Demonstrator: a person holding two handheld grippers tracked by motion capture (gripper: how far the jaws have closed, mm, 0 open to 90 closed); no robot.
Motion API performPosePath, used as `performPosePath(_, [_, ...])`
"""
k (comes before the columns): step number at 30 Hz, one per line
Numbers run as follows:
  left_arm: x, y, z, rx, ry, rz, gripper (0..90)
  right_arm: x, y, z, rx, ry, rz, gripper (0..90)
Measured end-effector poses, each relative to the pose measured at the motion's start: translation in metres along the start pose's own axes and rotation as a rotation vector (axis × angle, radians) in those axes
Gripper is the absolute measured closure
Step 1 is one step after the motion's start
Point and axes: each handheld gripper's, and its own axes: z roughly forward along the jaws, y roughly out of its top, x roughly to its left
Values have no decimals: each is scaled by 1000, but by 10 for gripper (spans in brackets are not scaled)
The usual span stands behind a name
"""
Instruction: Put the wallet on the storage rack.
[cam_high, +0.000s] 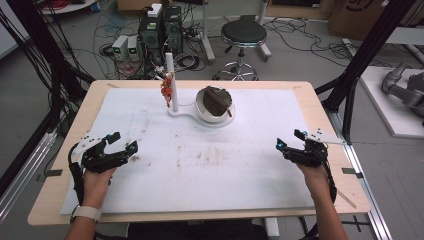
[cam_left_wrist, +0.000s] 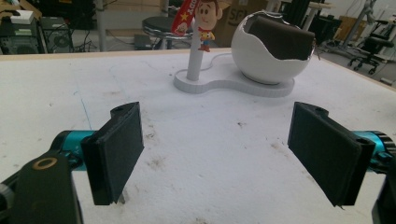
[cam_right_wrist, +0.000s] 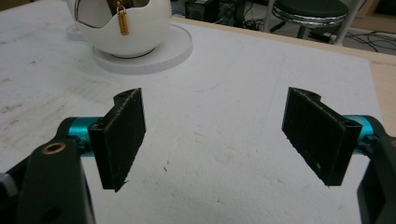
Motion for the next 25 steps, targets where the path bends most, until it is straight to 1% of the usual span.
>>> performPosePath(2, [0, 1, -2, -11, 0, 1, 181, 1, 0, -2, 0, -4, 9, 217])
performPosePath(8, [2, 2, -6, -28, -4, -6, 181, 6, 1, -4, 1, -17, -6, 218])
performPosePath(9, [2, 2, -6, -30, -4, -7, 181, 6, 1, -4, 2, -22, -17, 218])
performPosePath(10, [3, 2, -6, -29, -7, -5, 181, 7, 1, -4, 6, -24, -14, 218])
performPosePath(15, [2, 2, -3, -25, -13, 0, 181, 7, 0, -2, 20, -48, -45, 218])
performPosePath(16, [2, 2, -3, -23, -14, -1, 181, 6, -1, -2, 23, -51, -43, 218])
performPosePath(25, [2, 1, 1, -15, -6, -5, 182, 6, -1, 0, 33, -45, -43, 218])
